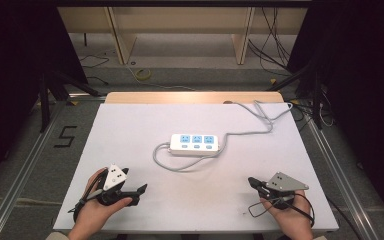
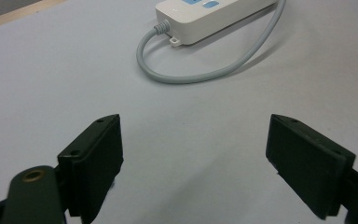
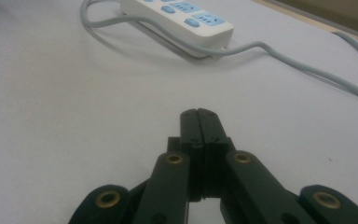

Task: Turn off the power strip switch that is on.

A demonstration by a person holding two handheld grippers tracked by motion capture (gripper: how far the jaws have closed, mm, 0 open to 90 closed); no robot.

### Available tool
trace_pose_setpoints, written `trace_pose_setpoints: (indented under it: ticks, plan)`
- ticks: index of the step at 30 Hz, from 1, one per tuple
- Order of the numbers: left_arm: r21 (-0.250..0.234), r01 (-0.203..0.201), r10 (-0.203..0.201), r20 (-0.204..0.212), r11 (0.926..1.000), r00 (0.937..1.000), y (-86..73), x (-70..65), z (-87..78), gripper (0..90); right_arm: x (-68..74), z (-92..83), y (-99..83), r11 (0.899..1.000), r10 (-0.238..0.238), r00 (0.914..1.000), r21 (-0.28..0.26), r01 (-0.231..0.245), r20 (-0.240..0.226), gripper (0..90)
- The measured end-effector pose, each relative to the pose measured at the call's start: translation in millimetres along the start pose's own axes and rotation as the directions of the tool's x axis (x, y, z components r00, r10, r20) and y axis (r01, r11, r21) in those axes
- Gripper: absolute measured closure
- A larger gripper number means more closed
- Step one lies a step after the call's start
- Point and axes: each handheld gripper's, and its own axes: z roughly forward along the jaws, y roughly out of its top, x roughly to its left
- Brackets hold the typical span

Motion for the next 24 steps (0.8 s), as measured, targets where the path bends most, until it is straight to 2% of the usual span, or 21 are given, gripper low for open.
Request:
trace_pose_setpoints:
  ticks: [10, 14, 24]
  plan:
    - [-0.008, 0.003, -0.003, -0.013, 1.0000, 0.9999, 0.3, 0.2, -0.3, 19.4, -0.7, 5.0, 8.6, 1.000, -0.005, 0.9999, 0.000, 0.005, -0.012, 90.0]
    - [-0.002, -0.003, 0.003, -0.014, 1.0000, 0.9999, 0.1, -0.1, -0.1, 19.7, 0.2, 8.2, 15.0, 0.999, -0.022, 0.9994, 0.026, 0.023, -0.028, 90.0]
    - [0.000, -0.011, 0.011, -0.017, 0.9999, 0.9998, 0.0, -0.9, 0.8, 19.8, -1.6, 15.8, 27.6, 0.999, -0.021, 0.9994, 0.026, 0.022, -0.027, 90.0]
